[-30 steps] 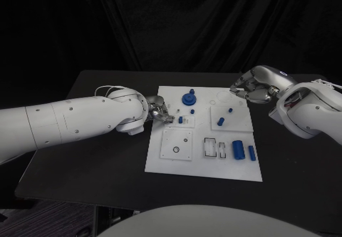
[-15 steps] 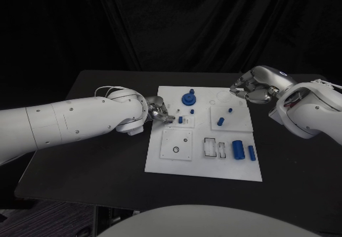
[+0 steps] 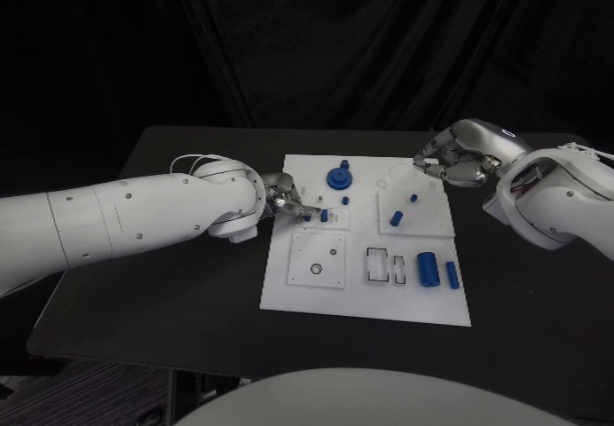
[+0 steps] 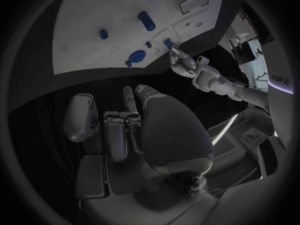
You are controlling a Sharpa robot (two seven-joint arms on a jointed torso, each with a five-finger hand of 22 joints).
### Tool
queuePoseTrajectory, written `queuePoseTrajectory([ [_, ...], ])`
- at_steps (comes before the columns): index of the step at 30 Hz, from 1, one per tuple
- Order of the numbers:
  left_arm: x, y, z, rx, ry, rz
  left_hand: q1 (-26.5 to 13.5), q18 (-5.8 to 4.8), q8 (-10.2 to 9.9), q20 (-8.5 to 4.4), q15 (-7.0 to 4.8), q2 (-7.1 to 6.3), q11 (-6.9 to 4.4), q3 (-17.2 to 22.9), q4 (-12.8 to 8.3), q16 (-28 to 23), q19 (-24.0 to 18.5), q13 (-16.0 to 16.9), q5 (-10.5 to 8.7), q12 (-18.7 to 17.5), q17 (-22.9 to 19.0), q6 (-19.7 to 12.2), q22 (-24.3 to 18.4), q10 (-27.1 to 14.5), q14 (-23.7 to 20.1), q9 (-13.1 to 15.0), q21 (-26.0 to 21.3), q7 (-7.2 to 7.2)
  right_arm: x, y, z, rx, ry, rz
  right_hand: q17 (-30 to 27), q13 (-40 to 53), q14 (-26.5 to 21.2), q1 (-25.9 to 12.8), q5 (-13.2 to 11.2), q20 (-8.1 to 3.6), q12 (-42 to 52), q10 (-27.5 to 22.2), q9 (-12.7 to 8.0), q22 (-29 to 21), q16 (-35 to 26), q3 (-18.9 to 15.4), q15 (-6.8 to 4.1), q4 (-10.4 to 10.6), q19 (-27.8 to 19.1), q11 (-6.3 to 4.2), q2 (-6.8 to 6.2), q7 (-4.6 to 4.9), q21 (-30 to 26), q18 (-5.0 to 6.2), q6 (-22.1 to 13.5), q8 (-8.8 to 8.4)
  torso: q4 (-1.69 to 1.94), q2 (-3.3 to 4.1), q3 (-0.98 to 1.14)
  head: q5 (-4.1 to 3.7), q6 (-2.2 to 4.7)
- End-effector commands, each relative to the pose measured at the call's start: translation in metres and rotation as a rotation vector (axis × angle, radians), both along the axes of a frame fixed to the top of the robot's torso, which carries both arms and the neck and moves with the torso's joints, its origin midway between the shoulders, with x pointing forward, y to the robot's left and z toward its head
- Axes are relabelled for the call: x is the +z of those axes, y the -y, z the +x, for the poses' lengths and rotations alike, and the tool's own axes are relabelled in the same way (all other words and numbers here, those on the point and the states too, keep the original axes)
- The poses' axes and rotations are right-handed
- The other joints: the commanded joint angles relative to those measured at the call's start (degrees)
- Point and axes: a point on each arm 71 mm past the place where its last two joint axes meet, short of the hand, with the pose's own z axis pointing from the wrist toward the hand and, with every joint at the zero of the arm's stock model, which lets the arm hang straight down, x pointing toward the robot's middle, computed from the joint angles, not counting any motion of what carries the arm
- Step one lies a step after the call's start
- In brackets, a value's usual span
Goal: Assemble the parts on the task board
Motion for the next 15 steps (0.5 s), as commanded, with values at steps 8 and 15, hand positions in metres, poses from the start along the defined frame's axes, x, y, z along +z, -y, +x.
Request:
queuePoseTrajectory([
  [8, -0.0088, -0.0030, -0.0023, -0.010, -0.028, 0.023, -4.7, -0.79, -0.6, 0.48, 0.59, 2.26, 0.55, -4.6, 0.1, 0.2, 6.0, 15.0, 0.25, 0.0, 14.9, 0.2, 15.1, 5.9, 6.0, -0.3, 0.2, 0.39, -0.0023, 0.0015, 0.0004, -0.023, -0.020, -0.010, 15.1, 14.2, 6.0, 0.5, 0.3, 0.04, -0.2, 5.0, -0.1, 8.9, 0.1, 0.3, 0.46, -0.1, -0.3, 0.27, -0.06, 0.18, -0.4, 0.18, 0.2, -0.27, 0.04, 0.01, -0.01, -0.04, 0.00],
  [15, -0.0073, -0.0030, -0.0006, -0.010, -0.004, -0.002, -9.6, -0.79, -0.8, 0.57, 0.67, 7.52, 0.64, -8.8, 0.3, 0.2, 6.0, 15.0, 2.70, 0.0, 14.9, 0.4, 15.1, 5.9, 6.0, -0.2, 0.2, 0.45, -0.0026, 0.0015, 0.0005, -0.024, -0.024, -0.012, 15.1, 14.2, 6.0, 0.6, 0.4, 0.04, -0.2, 5.0, -0.1, 8.9, 0.1, 0.4, 0.47, -0.1, -0.3, 0.26, -0.05, 0.17, -0.4, 0.18, 0.3, -0.25, 0.02, 0.02, 0.00, 0.07, 0.00],
])
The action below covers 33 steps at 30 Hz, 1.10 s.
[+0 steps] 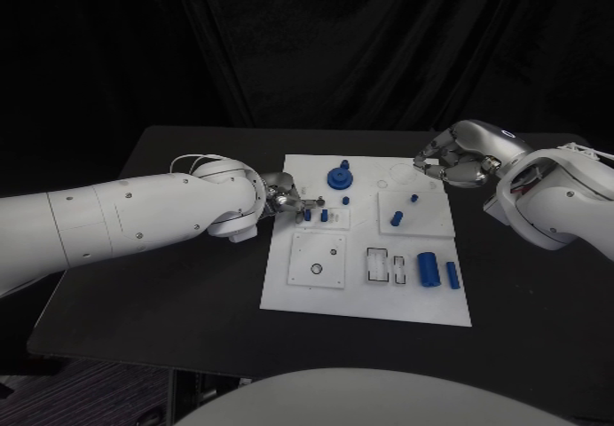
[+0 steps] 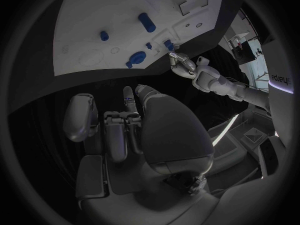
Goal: Assemble the parts on the task board
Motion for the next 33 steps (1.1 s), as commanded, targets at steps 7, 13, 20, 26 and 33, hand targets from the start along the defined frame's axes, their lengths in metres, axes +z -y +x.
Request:
queuePoseTrajectory([
  [7, -0.0063, -0.0020, -0.0003, -0.006, 0.006, -0.006, -0.2, -0.79, -0.2, 0.53, 0.27, 5.55, 0.35, -2.3, -0.1, 0.2, 6.0, 15.0, 9.37, 0.0, 14.8, 0.4, 15.1, 6.1, 5.9, 0.5, 0.2, 0.13, -0.0020, 0.0015, 0.0002, -0.023, -0.017, -0.008, 15.1, 14.2, 6.0, 0.6, 0.4, 0.05, -0.3, 5.0, -0.1, 8.9, 0.1, 0.5, 0.46, -0.2, -0.3, 0.26, -0.04, 0.15, -0.3, 0.18, 0.3, -0.24, -0.01, 0.04, 0.00, 0.01, 0.00],
  [13, -0.0061, -0.0017, 0.0007, -0.008, 0.010, -0.010, 0.2, -0.79, 0.1, 0.50, 0.22, 6.09, 0.29, -2.8, -0.1, 0.2, 6.0, 15.0, 11.81, 0.0, 14.9, 0.5, 15.1, 6.1, 5.9, 0.8, 0.2, 0.06, -0.0023, 0.0016, 0.0002, -0.024, -0.020, -0.010, 15.1, 14.2, 6.0, 0.6, 0.4, 0.05, -0.3, 5.0, -0.1, 8.9, 0.1, 0.5, 0.46, -0.2, -0.3, 0.26, -0.04, 0.15, -0.3, 0.18, 0.3, -0.24, 0.00, 0.02, 0.01, 0.00, 0.00],
  [20, -0.0064, -0.0001, 0.0017, -0.012, 0.009, -0.010, 3.0, -0.79, 0.6, 0.34, 0.07, 5.64, 0.10, -3.3, -0.2, 0.2, 6.0, 15.0, 19.47, 0.0, 14.9, 0.3, 15.1, 6.1, 5.9, 1.7, 0.2, -0.16, -0.0026, 0.0016, 0.0002, -0.025, -0.024, -0.012, 15.1, 14.1, 6.0, 0.7, 0.5, 0.04, -0.3, 4.9, -0.1, 8.9, 0.1, 0.6, 0.46, -0.2, -0.3, 0.25, 0.00, 0.15, -0.3, 0.20, 0.3, -0.23, -0.03, 0.02, 0.00, 0.04, 0.00],
  [26, -0.0061, 0.0017, 0.0021, -0.015, 0.012, -0.013, 4.9, -0.79, 0.6, 0.29, 0.01, 4.87, 0.04, -2.9, -0.2, 0.2, 6.0, 15.0, 22.03, 0.0, 14.8, 0.0, 15.1, 6.1, 5.9, 1.9, 0.2, -0.22, -0.0028, 0.0017, 0.0001, -0.026, -0.027, -0.014, 15.1, 13.9, 6.0, 0.8, 0.5, 0.04, -0.5, 4.7, -0.1, 8.9, 0.1, 0.6, 0.46, -0.3, -0.3, 0.24, 0.02, 0.15, -0.4, 0.21, 0.4, -0.22, -0.01, 0.01, 0.00, -0.04, 0.00],
  [33, -0.0048, -0.0006, 0.0019, 0.006, 0.018, -0.008, 5.7, -0.79, 0.6, 0.26, -0.02, 3.87, 0.00, -3.1, -0.3, 0.3, 6.0, 15.0, 21.64, 0.0, 15.0, 0.1, 15.1, 6.1, 6.0, 1.9, 0.2, -0.26, -0.0031, 0.0024, 0.0002, -0.028, -0.030, -0.016, 15.1, 13.9, 6.0, 0.9, 0.5, 0.04, -0.5, 4.7, -0.1, 8.8, 0.1, 0.7, 0.45, -0.3, -0.4, 0.25, 0.01, 0.15, -0.4, 0.22, 0.4, -0.22, -0.02, 0.02, 0.01, -0.04, 0.00],
])
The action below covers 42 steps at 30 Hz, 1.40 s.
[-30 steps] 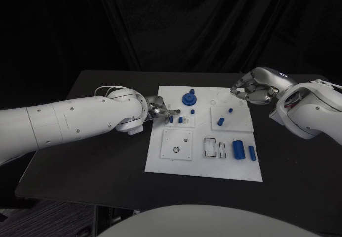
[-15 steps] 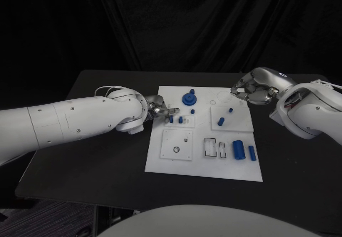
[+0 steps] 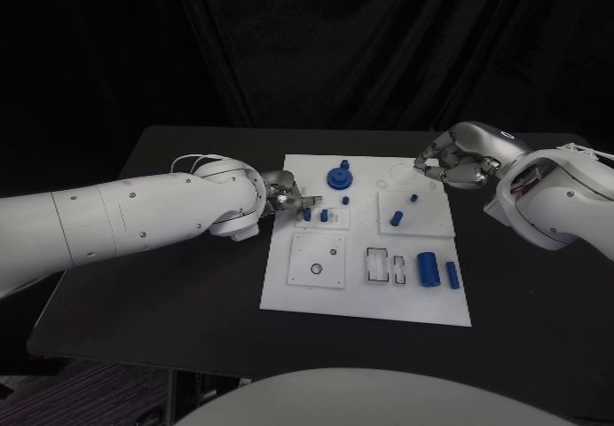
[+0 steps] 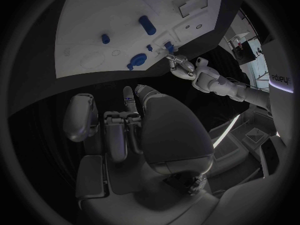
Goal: Assemble the parts on the task board
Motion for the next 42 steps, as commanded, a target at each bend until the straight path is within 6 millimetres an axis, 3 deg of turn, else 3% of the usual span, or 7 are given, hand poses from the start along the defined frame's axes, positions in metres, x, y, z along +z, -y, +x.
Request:
queuePoseTrajectory([
  [1, -0.003, -0.002, -0.002, 0.011, -0.004, 0.013, 0.9, -0.80, 0.2, 0.04, -0.08, -0.32, -0.01, 0.1, -0.2, 0.3, 5.8, 15.0, -0.25, 0.0, 15.0, -0.1, 15.1, 6.1, 6.0, 0.0, 0.2, -0.29, -0.002, 0.002, 0.000, -0.023, -0.014, -0.007, 15.1, 13.8, 6.0, 0.5, 0.3, 0.04, -0.3, 4.7, -0.1, 8.9, 0.1, 0.4, 0.45, 0.0, -0.4, 0.25, -0.08, 0.15, -0.3, 0.23, 0.4, -0.22, 0.01, 0.02, 0.00, 0.00, 0.00],
  [5, 0.005, -0.004, 0.000, 0.018, 0.009, 0.017, 5.3, -0.80, 0.3, -0.14, -0.28, -2.37, -0.25, 1.3, -0.7, 0.4, 5.8, 15.0, 0.24, 0.0, 15.1, 0.0, 15.1, 6.1, 6.1, 0.1, 0.2, -0.56, -0.002, 0.002, 0.001, -0.025, -0.017, -0.009, 15.1, 13.8, 6.0, 0.5, 0.3, 0.04, -0.3, 4.7, -0.1, 8.9, 0.1, 0.4, 0.45, 0.0, -0.4, 0.25, -0.08, 0.15, -0.3, 0.23, 0.4, -0.22, 0.01, 0.01, -0.01, -0.06, 0.00],
  [15, 0.022, -0.002, 0.011, 0.007, -0.002, 0.074, 10.4, -0.80, -0.1, -0.29, -0.42, -4.49, -0.37, 3.7, -1.2, 0.4, 5.8, 15.0, -0.59, 0.0, 15.1, -0.4, 15.1, 6.1, 6.1, 0.0, 0.2, -0.65, -0.002, 0.000, 0.001, -0.021, -0.021, -0.012, 15.1, 13.8, 6.0, 0.5, 0.3, 0.04, -0.3, 4.7, -0.1, 8.9, 0.1, 0.4, 0.45, 0.0, -0.4, 0.25, -0.08, 0.15, -0.3, 0.23, 0.4, -0.22, 0.00, -0.07, 0.08, -0.16, 0.00],
  [22, 0.027, 0.001, 0.014, 0.002, 0.001, 0.083, 11.3, -0.80, -0.3, -0.30, -0.40, -4.99, -0.34, 4.3, -1.2, 0.4, 5.8, 15.0, -1.22, 0.0, 15.1, -0.6, 15.1, 6.1, 6.0, -0.1, 0.2, -0.59, -0.003, 0.000, 0.001, -0.024, -0.024, -0.014, 15.1, 13.8, 6.0, 0.5, 0.3, 0.04, -0.3, 4.6, -0.1, 8.8, 0.1, 0.4, 0.46, 0.0, -0.4, 0.26, -0.08, 0.17, -0.3, 0.23, 0.4, -0.21, 0.02, -0.01, 0.04, -0.25, 0.00],
  [26, 0.028, 0.003, 0.014, -0.006, -0.004, 0.087, 11.2, -0.80, -0.3, -0.23, -0.30, -5.26, -0.20, 4.6, -0.4, 0.4, 5.8, 15.0, -3.32, 0.0, 15.1, -0.5, 15.1, 6.1, 6.1, -0.2, 0.2, -0.41, -0.003, 0.001, 0.001, -0.026, -0.027, -0.015, 15.1, 13.8, 6.0, 0.5, 0.3, 0.04, -0.3, 4.6, -0.1, 8.8, 0.1, 0.5, 0.46, 0.0, -0.4, 0.26, -0.10, 0.17, -0.3, 0.23, 0.4, -0.21, 0.01, 0.00, 0.01, -0.20, 0.00],
  [33, 0.026, 0.005, 0.014, -0.017, -0.027, 0.109, 11.2, -0.80, -0.3, -0.21, -0.29, -5.36, -0.18, 4.7, -0.4, 0.4, 5.8, 15.0, -3.86, 0.0, 15.1, -0.3, 15.1, 6.1, 6.1, -0.3, 0.2, -0.43, -0.003, -0.001, 0.001, -0.023, -0.030, -0.017, 15.1, 13.8, 6.0, 0.5, 0.3, 0.04, -0.3, 4.6, -0.1, 8.8, 0.1, 0.5, 0.46, 0.0, -0.4, 0.26, -0.10, 0.17, -0.3, 0.23, 0.4, -0.21, -0.13, 0.01, 0.05, -0.05, 0.00],
  [42, 0.026, 0.010, 0.014, -0.030, -0.039, 0.121, 10.9, -0.80, -1.0, -0.17, -0.25, -5.34, -0.16, 4.9, -0.3, 0.4, 5.8, 15.0, -4.94, 0.0, 15.1, 0.1, 15.1, 6.1, 6.1, -1.4, 0.2, -0.38, -0.003, -0.001, 0.001, -0.022, -0.034, -0.019, 15.1, 13.8, 6.0, 0.5, 0.3, 0.04, -0.3, 4.6, -0.1, 8.8, 0.1, 0.5, 0.46, 0.0, -0.5, 0.27, -0.13, 0.18, -0.5, 0.26, 0.4, -0.19, 0.12, 0.03, 0.00, -0.59, 0.00],
])
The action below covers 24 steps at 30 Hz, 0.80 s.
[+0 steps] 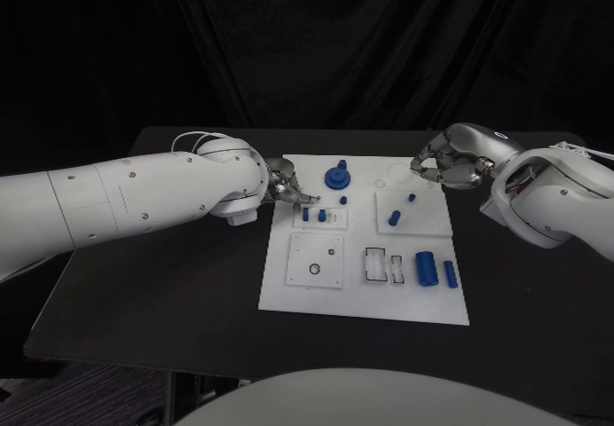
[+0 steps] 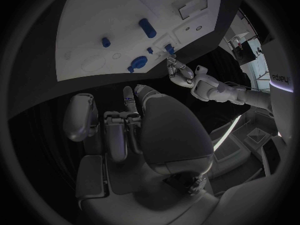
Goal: Assemble the parts on the task board
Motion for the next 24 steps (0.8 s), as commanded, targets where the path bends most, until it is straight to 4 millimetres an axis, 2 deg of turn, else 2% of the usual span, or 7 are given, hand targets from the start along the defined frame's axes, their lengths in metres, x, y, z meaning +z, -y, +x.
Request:
queuePoseTrajectory([
  [1, -0.0001, 0.0020, 0.0001, -0.020, -0.017, 0.021, 0.1, -0.80, -0.6, -0.15, -0.23, -0.06, -0.14, 0.3, 0.1, 0.4, 5.8, 15.0, -0.40, 0.0, 15.1, 0.2, 15.1, 6.1, 6.1, -0.8, 0.2, 0.17, -0.0016, 0.0010, 0.0001, -0.019, -0.012, -0.007, 15.1, 13.8, 6.0, 0.4, 0.3, 0.04, -0.4, 4.6, -0.1, 8.8, 0.1, 0.5, 0.46, 0.0, -0.5, 0.27, 0.02, 0.03, -0.4, 0.26, 0.3, -0.19, 0.11, 0.02, -0.03, -0.08, 0.00],
  [9, -0.0013, 0.0047, 0.0017, -0.022, -0.029, 0.036, 0.0, -0.80, -2.0, -0.04, -0.09, -0.25, 0.05, 0.6, 0.1, 0.4, 5.8, 15.0, -0.76, 0.0, 15.1, 0.5, 15.1, 6.1, 6.1, -3.0, 0.2, 0.40, -0.0017, -0.0002, 0.0002, -0.014, -0.014, -0.008, 15.1, 13.8, 6.0, 0.4, 0.3, 0.04, -0.4, 4.6, -0.1, 8.8, 0.1, 0.5, 0.46, 0.0, -0.5, 0.27, 0.02, 0.03, -0.4, 0.26, 0.3, -0.19, -0.04, 0.01, -0.07, 0.02, 0.00],
  [16, -0.0015, 0.0076, 0.0019, -0.030, -0.030, 0.035, 0.1, -0.80, -2.5, 0.01, -0.04, -0.29, 0.11, 0.8, 0.0, 0.4, 5.8, 15.0, -0.89, 0.0, 15.1, 0.5, 15.1, 6.1, 6.1, -3.7, 0.2, 0.47, -0.0019, -0.0003, 0.0004, -0.014, -0.015, -0.009, 15.1, 13.8, 6.0, 0.3, 0.4, 0.04, -0.4, 4.6, -0.1, 8.8, 0.1, 0.5, 0.47, 0.0, -0.4, 0.27, 0.00, 0.02, -0.3, 0.25, 0.3, -0.18, 0.05, -0.03, 0.02, -0.02, 0.00],
  [24, -0.0026, 0.0088, 0.0019, -0.038, -0.041, 0.044, 0.2, -0.80, -2.9, 0.06, 0.01, -0.34, 0.17, 1.0, 0.0, 0.4, 5.8, 15.0, -0.91, 0.0, 15.1, 0.5, 15.1, 6.1, 6.0, -4.3, 0.2, 0.54, -0.0007, -0.0017, 0.0005, -0.006, 0.000, 0.000, 15.1, 13.9, 6.0, 0.5, 0.5, 0.04, -0.2, 4.8, 0.0, 8.9, 0.1, 0.6, 0.44, -0.1, -0.3, 0.22, 0.00, -0.07, -0.1, 0.20, 0.6, -0.05, -0.02, -0.03, -0.03, 0.16, 0.00],
])
